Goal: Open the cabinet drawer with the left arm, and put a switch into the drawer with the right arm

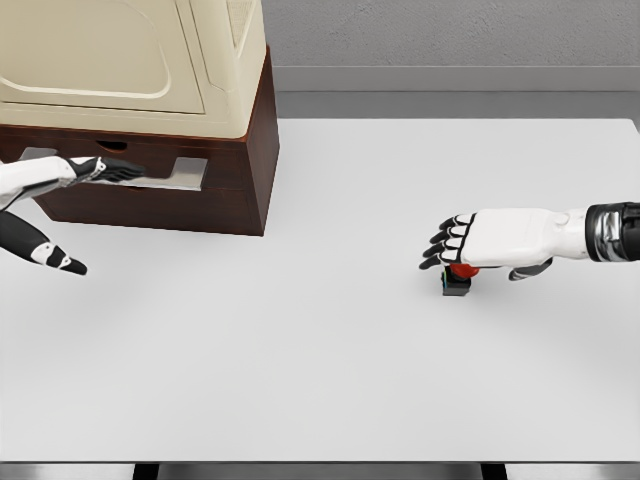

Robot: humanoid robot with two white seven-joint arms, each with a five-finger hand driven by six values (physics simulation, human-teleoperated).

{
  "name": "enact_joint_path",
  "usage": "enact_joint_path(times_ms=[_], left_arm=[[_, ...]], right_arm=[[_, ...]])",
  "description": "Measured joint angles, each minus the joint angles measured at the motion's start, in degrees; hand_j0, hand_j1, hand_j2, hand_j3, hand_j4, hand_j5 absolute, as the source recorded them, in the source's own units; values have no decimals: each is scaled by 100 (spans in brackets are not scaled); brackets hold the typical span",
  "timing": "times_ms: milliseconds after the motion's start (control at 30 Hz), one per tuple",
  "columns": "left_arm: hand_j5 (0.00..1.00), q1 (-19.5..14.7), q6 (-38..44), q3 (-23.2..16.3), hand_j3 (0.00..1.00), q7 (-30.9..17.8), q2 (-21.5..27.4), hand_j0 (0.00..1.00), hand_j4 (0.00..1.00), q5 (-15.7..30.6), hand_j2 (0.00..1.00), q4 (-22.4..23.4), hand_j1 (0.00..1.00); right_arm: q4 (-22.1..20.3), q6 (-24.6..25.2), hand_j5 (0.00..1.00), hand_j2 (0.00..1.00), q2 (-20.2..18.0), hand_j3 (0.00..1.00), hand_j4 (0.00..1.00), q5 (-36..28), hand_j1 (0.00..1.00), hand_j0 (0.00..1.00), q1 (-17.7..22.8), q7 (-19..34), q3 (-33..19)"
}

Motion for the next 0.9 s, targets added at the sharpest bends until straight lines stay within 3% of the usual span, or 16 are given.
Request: enact_joint_path(times_ms=[467,900], left_arm=[[100,-44,93,82,100,120,-331,100,100,-582,100,670,100],[99,-26,88,54,99,229,-683,99,99,-891,99,949,99]], right_arm=[[138,0,100,100,41,100,100,37,100,100,0,0,11],[139,0,100,100,155,100,100,32,100,100,0,0,43]])
